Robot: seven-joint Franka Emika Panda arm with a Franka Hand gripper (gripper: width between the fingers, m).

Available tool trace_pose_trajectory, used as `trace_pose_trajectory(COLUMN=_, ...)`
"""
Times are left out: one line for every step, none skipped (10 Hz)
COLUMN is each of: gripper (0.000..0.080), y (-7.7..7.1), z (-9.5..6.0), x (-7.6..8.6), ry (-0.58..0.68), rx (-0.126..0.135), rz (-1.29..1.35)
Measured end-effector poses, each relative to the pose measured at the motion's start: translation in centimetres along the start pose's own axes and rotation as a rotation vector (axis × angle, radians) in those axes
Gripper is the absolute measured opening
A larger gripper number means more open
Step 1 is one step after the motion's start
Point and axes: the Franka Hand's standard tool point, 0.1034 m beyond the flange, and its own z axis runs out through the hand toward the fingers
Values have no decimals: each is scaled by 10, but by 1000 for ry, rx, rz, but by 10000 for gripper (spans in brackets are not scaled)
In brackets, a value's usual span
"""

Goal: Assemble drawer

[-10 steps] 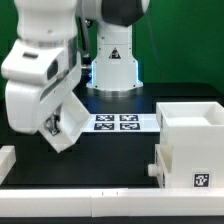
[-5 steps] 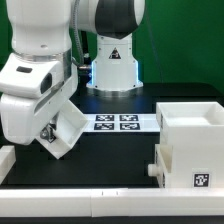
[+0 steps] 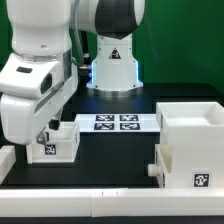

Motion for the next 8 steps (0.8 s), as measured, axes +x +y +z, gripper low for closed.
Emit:
trace_pose_trajectory(gripper=443, y=0, z=0, x=0, ry=0, rx=0, rz=0)
trace_pose_trajectory(gripper=573, y=0, z=0, x=-1, ry=0, rx=0, rz=2)
trace_pose_trajectory(gripper=573, y=0, z=4, x=-3, ry=-5, rx=4, rz=5)
trace_pose_trajectory(gripper=634, y=0, z=3, x=-4, ry=-7, rx=3, rz=9)
trace_pose_trajectory(gripper=634, y=1, z=-2, x=-4, ry=-6, rx=-4, rz=25)
trace_pose_trajectory(gripper=647, y=1, z=-16, x=-3, ry=-3, rx=-24, rz=30)
trace_pose_trajectory(gripper=649, y=-2, z=-24, x=-4, ry=-5, rx=-29, rz=28)
trace_pose_trajectory(gripper=649, y=-5, z=-30, x=-6, ry=-11, rx=-27, rz=21)
